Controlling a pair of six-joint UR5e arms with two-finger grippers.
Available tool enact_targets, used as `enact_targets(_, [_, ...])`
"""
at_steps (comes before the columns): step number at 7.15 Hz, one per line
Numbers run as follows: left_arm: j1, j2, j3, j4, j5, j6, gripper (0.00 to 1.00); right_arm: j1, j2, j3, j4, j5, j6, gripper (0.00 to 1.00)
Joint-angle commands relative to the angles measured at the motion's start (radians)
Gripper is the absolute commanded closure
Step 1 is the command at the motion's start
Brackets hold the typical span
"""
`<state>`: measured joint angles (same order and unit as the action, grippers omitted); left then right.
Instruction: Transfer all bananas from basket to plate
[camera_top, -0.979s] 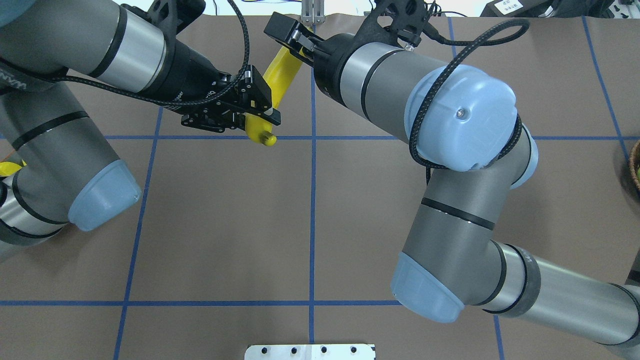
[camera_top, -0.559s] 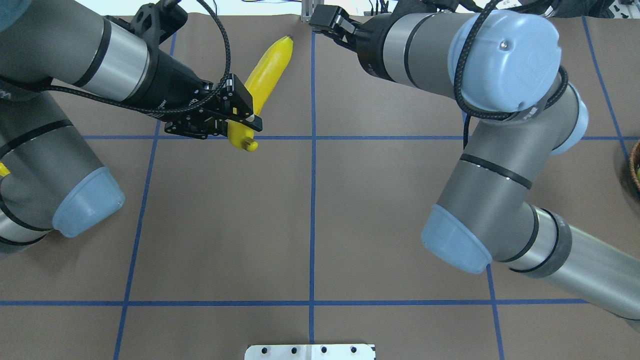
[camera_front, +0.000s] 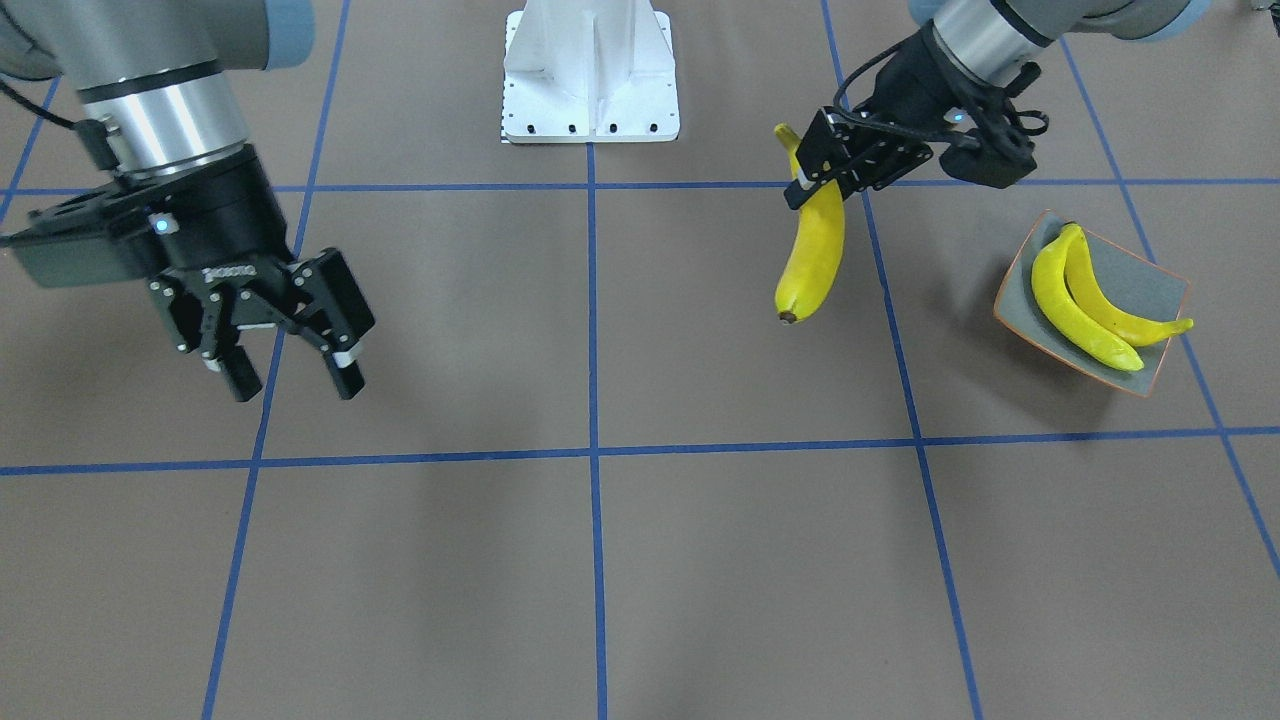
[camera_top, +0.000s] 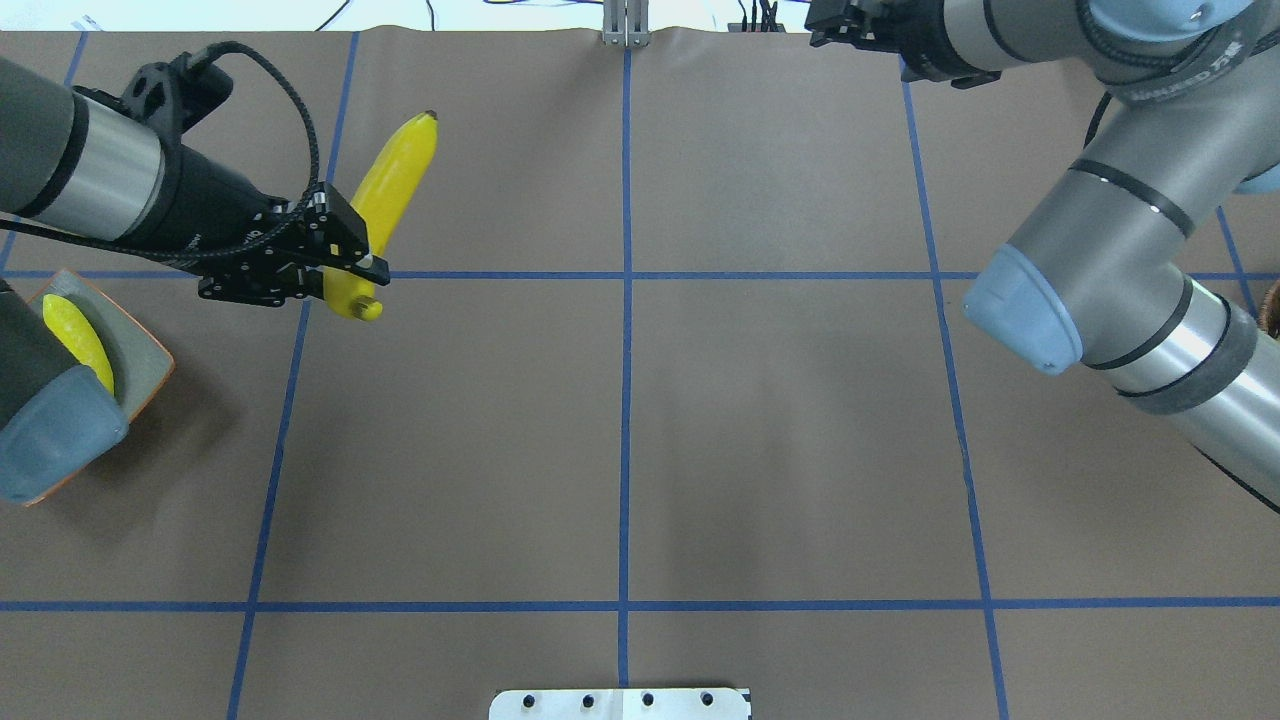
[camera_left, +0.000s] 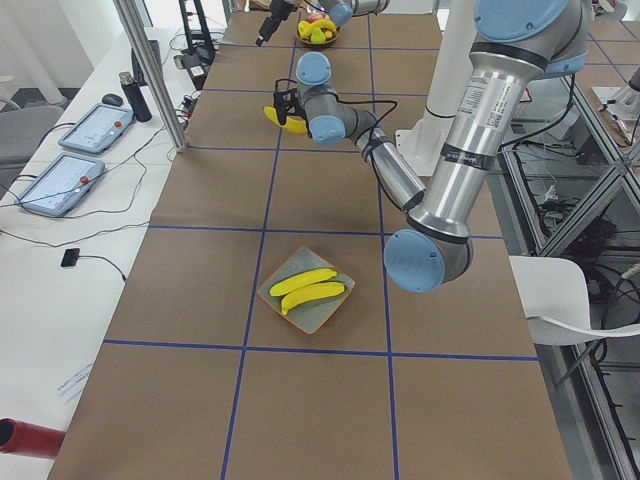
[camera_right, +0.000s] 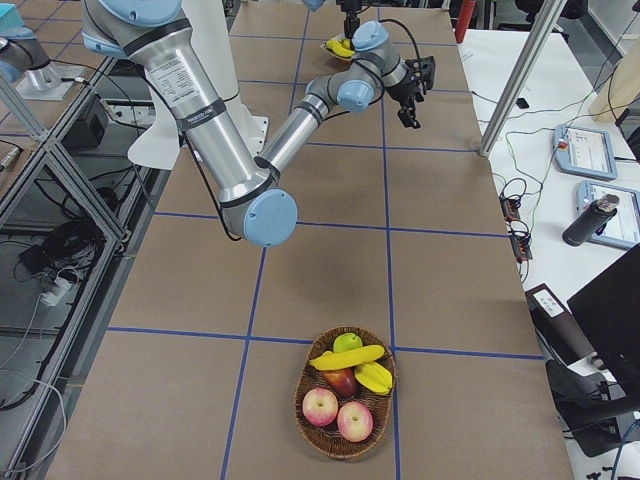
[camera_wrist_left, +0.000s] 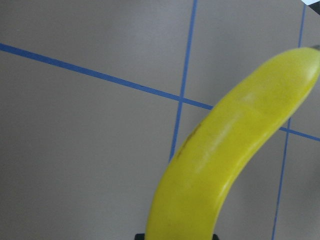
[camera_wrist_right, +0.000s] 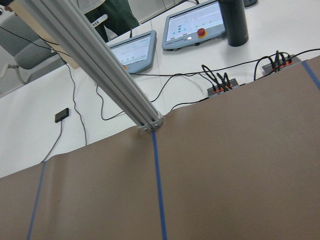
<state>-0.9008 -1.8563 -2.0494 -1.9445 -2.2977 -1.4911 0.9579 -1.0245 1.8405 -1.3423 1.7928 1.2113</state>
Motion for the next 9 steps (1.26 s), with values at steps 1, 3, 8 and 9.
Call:
enact_targets(1, [-0.081, 0.17, -0.011, 0.001, 0.001, -0.006, 1.0, 0.144, -0.049, -0.094, 0.002, 0.138, -0.23, 0.0])
enact_targets(3, [-0.116, 0.279, 0.0, 0.003, 0.013, -0.035, 1.0, 0.267, -0.069, -0.192, 0.003, 0.271, -0.497, 0.0])
enact_targets(8, [-0.11, 0.4, 0.041, -0.005, 0.159, -0.221, 1.0, 0.602, -0.248, -0.334, -0.001, 0.511, -1.25, 0.0])
enact_targets(9, [-0.104, 0.413, 0.057, -0.008, 0.164, -0.218, 1.0, 0.657, -0.272, -0.349, -0.003, 0.552, -1.335, 0.0])
